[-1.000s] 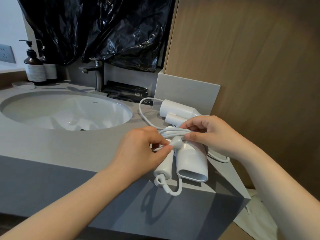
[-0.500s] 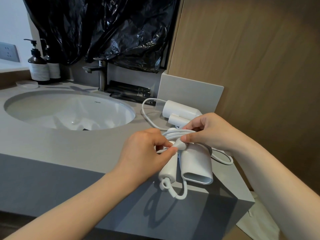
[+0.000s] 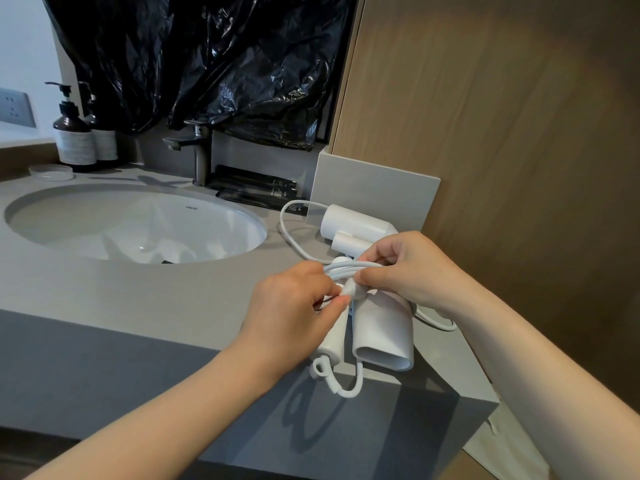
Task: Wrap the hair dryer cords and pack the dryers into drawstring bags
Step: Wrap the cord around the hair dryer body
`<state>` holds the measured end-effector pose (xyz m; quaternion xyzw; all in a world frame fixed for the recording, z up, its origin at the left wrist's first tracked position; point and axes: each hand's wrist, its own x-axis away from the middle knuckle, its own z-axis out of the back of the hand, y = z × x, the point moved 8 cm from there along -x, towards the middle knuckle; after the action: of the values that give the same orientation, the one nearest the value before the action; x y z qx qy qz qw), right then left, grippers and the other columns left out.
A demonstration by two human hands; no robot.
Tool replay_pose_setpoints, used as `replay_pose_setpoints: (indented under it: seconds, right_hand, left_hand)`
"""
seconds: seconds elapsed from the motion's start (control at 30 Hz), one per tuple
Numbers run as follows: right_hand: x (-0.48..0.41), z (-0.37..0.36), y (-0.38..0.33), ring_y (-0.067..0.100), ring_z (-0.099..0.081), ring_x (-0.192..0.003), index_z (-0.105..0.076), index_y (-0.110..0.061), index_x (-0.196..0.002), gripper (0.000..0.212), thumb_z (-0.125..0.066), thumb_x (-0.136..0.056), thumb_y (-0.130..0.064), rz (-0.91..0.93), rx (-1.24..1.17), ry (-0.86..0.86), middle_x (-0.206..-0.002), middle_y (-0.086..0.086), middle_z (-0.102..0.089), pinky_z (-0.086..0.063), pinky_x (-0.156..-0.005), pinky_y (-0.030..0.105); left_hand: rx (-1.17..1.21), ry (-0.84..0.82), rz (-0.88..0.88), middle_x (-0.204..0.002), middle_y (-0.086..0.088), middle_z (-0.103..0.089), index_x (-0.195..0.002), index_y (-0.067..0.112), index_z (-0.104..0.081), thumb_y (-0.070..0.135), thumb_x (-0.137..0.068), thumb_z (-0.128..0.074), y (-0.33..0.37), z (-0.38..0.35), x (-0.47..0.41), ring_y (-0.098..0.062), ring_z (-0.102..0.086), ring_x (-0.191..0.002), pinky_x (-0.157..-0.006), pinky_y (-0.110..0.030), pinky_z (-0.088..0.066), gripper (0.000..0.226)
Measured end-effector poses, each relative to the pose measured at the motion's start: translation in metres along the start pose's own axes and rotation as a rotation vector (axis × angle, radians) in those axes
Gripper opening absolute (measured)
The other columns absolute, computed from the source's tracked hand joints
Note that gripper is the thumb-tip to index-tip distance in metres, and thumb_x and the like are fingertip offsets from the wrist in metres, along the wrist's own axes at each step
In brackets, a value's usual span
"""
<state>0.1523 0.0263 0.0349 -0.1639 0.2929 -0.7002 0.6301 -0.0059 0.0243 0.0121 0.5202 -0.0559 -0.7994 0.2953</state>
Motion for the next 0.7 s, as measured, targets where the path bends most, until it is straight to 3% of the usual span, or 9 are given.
replay_pose_setpoints:
  seconds: [0.2, 0.33, 0.47, 0.57, 0.7]
  right_hand:
    - [0.004, 0.006, 0.005, 0.012, -0.068, -0.081, -0.076, -0.027, -0.089, 0.013, -0.079, -0.076, -0.030, -0.006, -0.050, -0.037, -0.083, -0.013, -0.073, -0.057, -0.067, 0.019]
    - [0.006, 0.009, 0.006, 0.011, -0.069, -0.083, -0.076, -0.026, -0.092, 0.017, -0.079, -0.075, -0.027, -0.007, -0.070, -0.056, -0.085, -0.012, -0.074, -0.058, -0.072, 0.020]
    - [0.006, 0.005, 0.005, 0.012, -0.068, -0.084, -0.077, -0.026, -0.089, 0.015, -0.080, -0.074, -0.026, -0.002, -0.048, -0.030, -0.088, -0.011, -0.074, -0.058, -0.078, 0.030]
    - [0.007, 0.002, 0.003, 0.015, -0.067, -0.082, -0.076, -0.024, -0.084, 0.009, -0.080, -0.076, -0.023, 0.019, -0.029, 0.066, -0.085, -0.006, -0.073, -0.058, -0.077, 0.035]
    - [0.014, 0.001, -0.004, 0.009, -0.060, -0.082, -0.073, -0.028, -0.087, 0.004, -0.073, -0.083, -0.026, 0.097, 0.106, 0.196, -0.090, -0.012, -0.068, -0.055, -0.073, 0.028]
  left_hand:
    - [0.018, -0.046, 0.070, -0.061, 0.013, -0.050, -0.069, 0.025, -0.071, 0.042, -0.074, -0.069, -0.009, -0.007, -0.005, -0.010, -0.047, -0.062, -0.048, -0.019, -0.035, 0.018]
    - [0.370, -0.204, 0.318, -0.067, 0.011, -0.065, -0.080, 0.030, -0.078, 0.027, -0.077, -0.079, -0.026, -0.018, 0.003, -0.001, -0.054, -0.058, -0.057, -0.011, -0.039, 0.004]
    - [0.579, -0.232, 0.539, -0.061, -0.001, -0.071, -0.070, 0.023, -0.077, 0.017, -0.076, -0.079, -0.037, -0.022, 0.014, -0.011, -0.056, -0.050, -0.057, -0.027, -0.048, 0.009]
    - [0.547, -0.214, 0.588, -0.049, -0.003, -0.065, -0.065, 0.017, -0.074, 0.012, -0.074, -0.077, -0.036, -0.023, 0.015, -0.013, -0.054, -0.046, -0.054, -0.029, -0.046, 0.011]
    - [0.341, -0.156, 0.521, -0.052, 0.003, -0.066, -0.061, 0.022, -0.071, 0.020, -0.072, -0.075, -0.029, -0.016, 0.006, -0.016, -0.060, -0.050, -0.059, -0.034, -0.053, 0.012]
